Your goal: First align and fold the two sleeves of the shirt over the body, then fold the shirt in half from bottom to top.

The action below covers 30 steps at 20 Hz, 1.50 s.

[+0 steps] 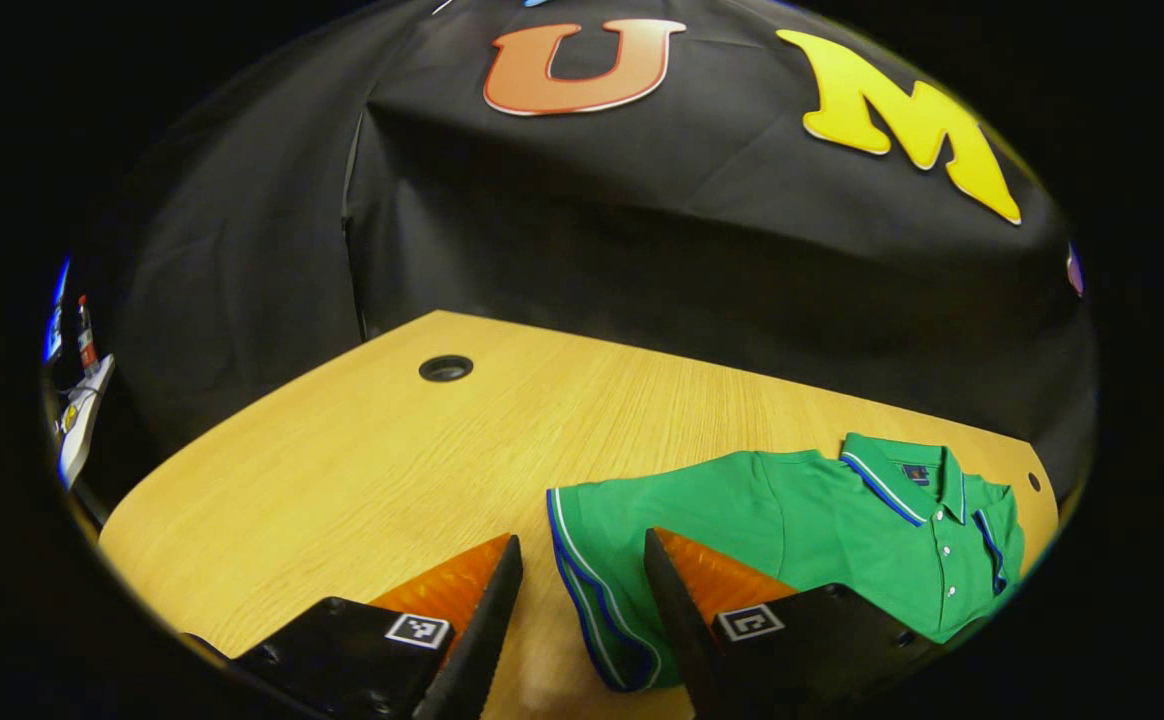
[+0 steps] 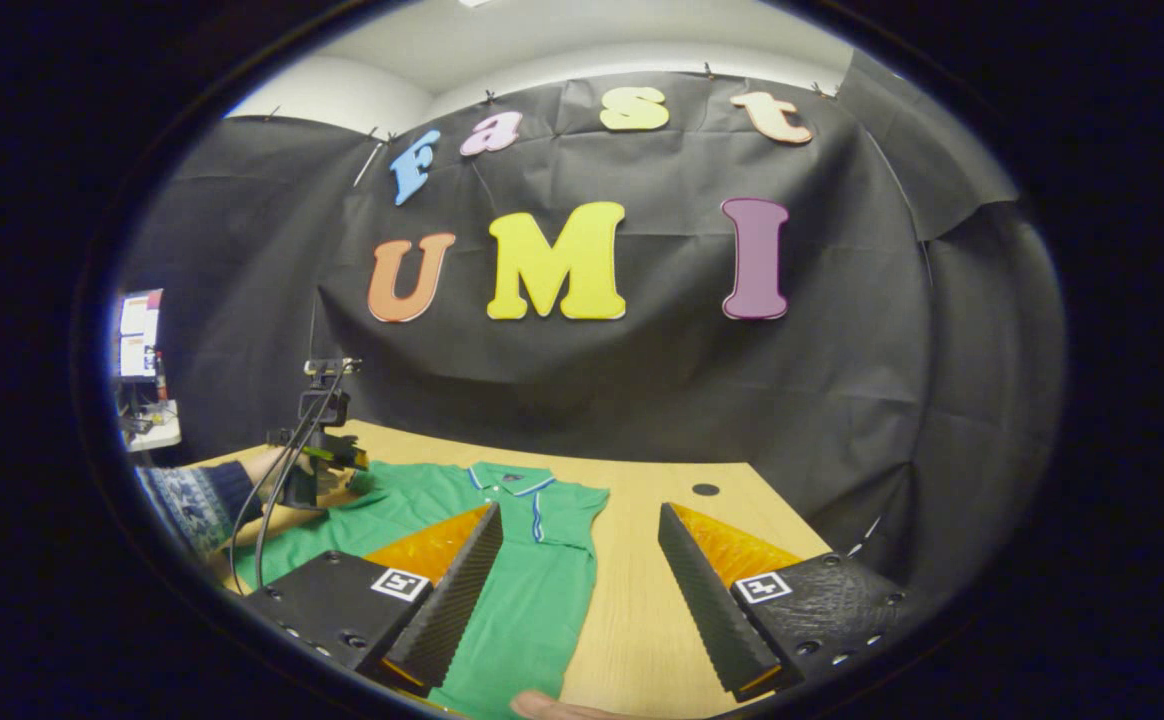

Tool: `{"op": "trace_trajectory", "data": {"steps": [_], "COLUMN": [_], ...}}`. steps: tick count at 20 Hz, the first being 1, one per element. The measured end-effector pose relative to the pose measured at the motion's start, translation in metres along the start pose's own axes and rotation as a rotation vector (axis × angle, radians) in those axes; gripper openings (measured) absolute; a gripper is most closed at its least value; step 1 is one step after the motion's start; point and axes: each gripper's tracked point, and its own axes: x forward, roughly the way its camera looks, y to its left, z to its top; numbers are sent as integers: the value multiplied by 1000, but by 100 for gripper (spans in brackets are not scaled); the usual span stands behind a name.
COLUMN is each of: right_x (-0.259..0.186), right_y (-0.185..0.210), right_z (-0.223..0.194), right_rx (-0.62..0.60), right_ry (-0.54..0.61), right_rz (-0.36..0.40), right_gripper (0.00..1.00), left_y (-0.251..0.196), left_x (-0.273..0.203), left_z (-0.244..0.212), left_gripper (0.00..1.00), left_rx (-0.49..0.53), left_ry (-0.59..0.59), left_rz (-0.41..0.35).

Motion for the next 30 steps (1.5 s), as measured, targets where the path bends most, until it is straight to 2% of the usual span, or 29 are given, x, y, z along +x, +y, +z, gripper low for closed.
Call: {"op": "trace_trajectory", "data": {"steps": [1,2,6,7,8,9,15,17,19,20,22,23,24,27,30], "right_x": [1,2,4,4,5,5,6,4,4,5,4,5,6,8,10], "right_y": [0,1,2,2,1,0,-2,-2,0,1,1,0,0,1,2], "right_z": [-1,-4,-4,-3,-2,-3,-1,-3,-3,-3,-4,-4,-5,-6,-10], "right_rx": [-7,-12,-18,-17,-15,-12,2,-4,-11,-10,-5,-5,-6,-5,-8], "right_ry": [6,11,5,1,-2,-2,-4,0,-1,-2,2,2,3,8,17], "right_rz": [-2,-4,-2,-4,-5,-7,-13,-11,-10,-6,-4,-6,-8,-8,-5], "right_gripper": [96,96,96,96,95,95,96,96,96,95,96,96,95,96,95], "left_y": [1,6,6,8,10,9,-9,-19,-15,-13,-12,-10,-9,-9,-7], "left_x": [3,8,17,19,23,22,-3,-10,-8,-7,-6,-8,-4,-2,4], "left_z": [-5,3,6,8,4,6,37,37,27,21,15,14,10,-2,-6], "left_gripper": [75,72,43,30,26,6,6,5,6,6,21,41,56,90,89], "left_rx": [-48,-52,-95,-77,-57,-49,22,33,36,36,9,4,8,37,14], "left_ry": [44,15,41,37,43,41,-7,5,39,55,73,74,84,127,126], "left_rz": [4,7,-13,-8,7,12,-12,-36,-12,-8,-15,-8,-7,0,18]}}
